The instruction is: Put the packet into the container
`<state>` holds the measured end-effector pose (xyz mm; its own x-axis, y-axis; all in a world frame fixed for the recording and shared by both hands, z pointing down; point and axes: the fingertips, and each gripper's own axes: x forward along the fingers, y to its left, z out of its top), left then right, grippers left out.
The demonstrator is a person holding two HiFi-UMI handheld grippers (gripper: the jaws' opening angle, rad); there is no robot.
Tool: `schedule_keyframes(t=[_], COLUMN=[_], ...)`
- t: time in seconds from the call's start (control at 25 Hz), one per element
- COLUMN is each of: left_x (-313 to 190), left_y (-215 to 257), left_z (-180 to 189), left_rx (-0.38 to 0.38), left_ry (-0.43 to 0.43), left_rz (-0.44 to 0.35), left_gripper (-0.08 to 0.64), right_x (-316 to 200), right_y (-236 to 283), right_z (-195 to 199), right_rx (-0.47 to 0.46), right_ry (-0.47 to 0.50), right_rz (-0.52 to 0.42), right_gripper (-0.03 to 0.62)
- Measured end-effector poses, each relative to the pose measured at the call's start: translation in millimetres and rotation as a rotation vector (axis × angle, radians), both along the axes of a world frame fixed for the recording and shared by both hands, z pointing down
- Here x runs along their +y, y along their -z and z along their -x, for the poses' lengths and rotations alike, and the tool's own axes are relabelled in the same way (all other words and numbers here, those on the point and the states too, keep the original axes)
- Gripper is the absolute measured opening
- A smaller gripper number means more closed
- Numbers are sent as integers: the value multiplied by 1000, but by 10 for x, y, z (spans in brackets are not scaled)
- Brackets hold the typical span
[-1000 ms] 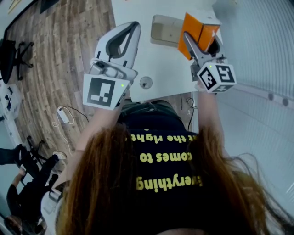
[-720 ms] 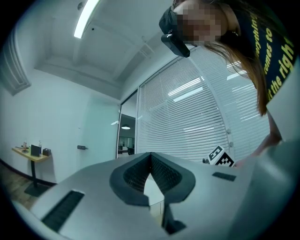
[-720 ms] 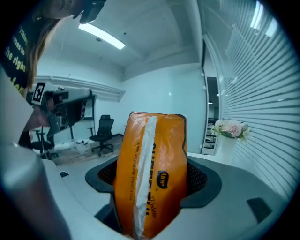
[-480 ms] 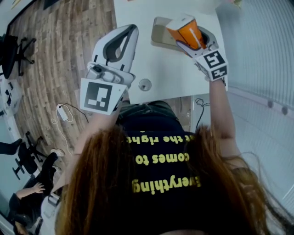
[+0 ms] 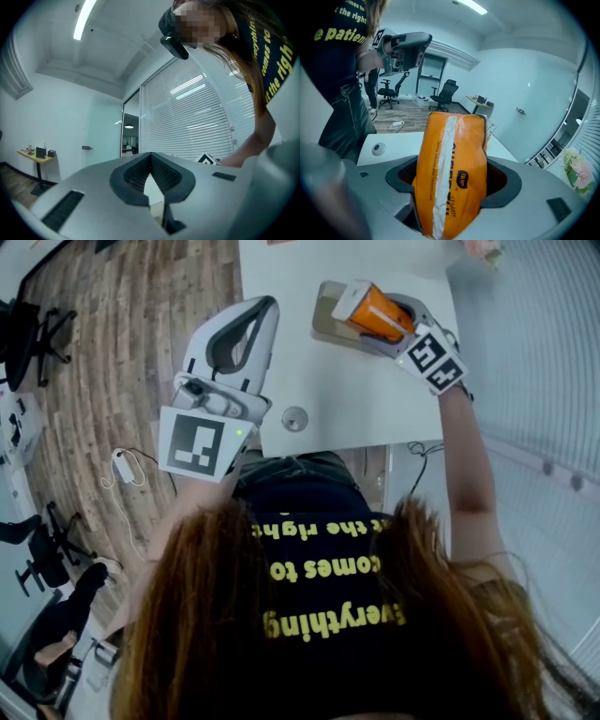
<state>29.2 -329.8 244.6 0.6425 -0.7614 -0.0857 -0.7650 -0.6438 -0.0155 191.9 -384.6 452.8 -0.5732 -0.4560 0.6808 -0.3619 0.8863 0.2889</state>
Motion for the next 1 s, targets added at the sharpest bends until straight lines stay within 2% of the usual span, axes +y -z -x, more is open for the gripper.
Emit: schedule_keyframes(t=[0.4, 0.56, 0.76, 1.0], left_x=[19, 26, 50, 25], left_y=[-6, -11, -37, -95], left_z=[190, 221, 286, 180], left_rx=[-13, -20, -29, -32], left_ry=[55, 69, 83, 67], left_rz=[1, -1, 13, 21], left_gripper=[2, 2, 2, 2], right_x=[-198, -211, -207, -239], right_y=[-785, -1036, -1186, -1290], right_z=[-2, 15, 4, -76], right_rx=[165, 217, 237, 272], right_ry=[116, 146, 148, 143], right_rz=[192, 222, 269, 287], right_gripper=[368, 368, 370, 394])
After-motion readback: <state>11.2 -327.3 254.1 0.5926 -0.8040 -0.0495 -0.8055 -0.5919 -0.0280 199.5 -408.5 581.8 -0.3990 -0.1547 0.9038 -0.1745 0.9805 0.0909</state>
